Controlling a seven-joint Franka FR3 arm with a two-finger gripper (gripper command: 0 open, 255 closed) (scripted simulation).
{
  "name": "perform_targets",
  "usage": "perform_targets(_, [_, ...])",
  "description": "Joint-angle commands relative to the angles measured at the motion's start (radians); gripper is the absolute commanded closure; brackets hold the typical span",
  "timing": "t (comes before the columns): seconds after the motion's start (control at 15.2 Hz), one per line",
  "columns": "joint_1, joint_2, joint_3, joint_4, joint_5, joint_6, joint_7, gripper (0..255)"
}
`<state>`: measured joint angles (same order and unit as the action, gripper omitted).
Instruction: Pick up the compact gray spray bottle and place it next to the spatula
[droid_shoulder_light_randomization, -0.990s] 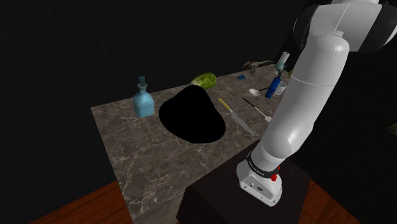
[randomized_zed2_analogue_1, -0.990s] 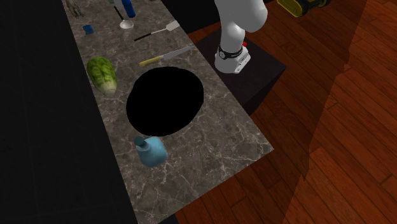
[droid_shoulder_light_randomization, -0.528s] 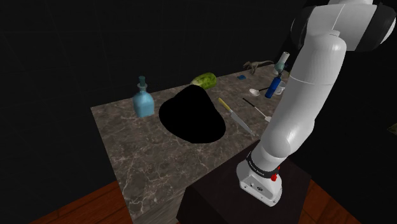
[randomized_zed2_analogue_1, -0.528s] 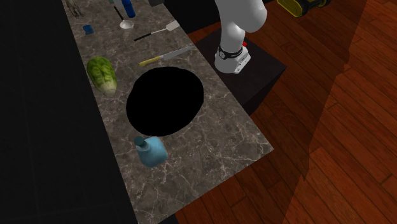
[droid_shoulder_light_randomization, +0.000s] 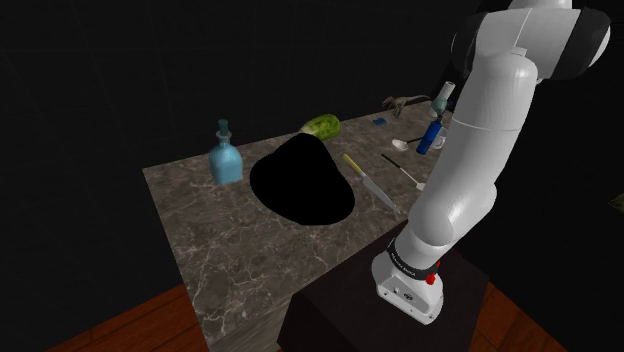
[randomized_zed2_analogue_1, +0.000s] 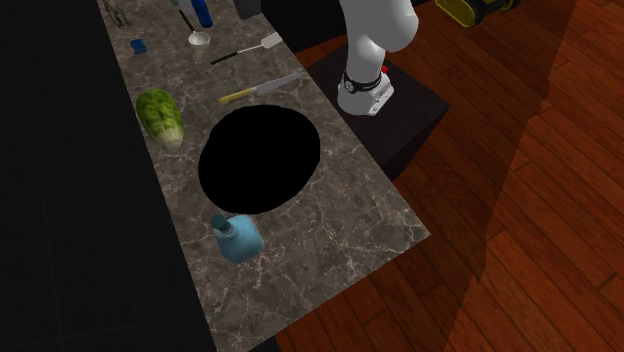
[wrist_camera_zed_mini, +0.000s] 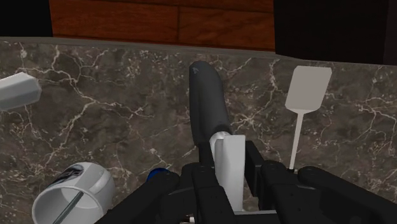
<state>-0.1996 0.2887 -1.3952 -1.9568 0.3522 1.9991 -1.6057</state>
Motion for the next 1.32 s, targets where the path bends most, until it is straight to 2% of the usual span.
perform_targets(0.0, [-0.01,0.007,0.011,-0.006,0.009,0.009,-0.005,255])
perform_targets(0.46, [-0.01,0.007,0.011,-0.006,0.009,0.009,-0.005,255])
perform_targets(0.53, [-0.01,0.007,0.011,-0.006,0.009,0.009,-0.005,0])
perform_targets(0.86, [-0.01,0.007,0.011,-0.006,0.009,0.009,-0.005,0])
perform_targets(1.12, [0.071,-0.048,-0.079,0.078,-0.061,-0.096,0.041,0])
perform_targets(1.25, [0.072,-0.047,-0.079,0.078,-0.06,-0.096,0.041,0])
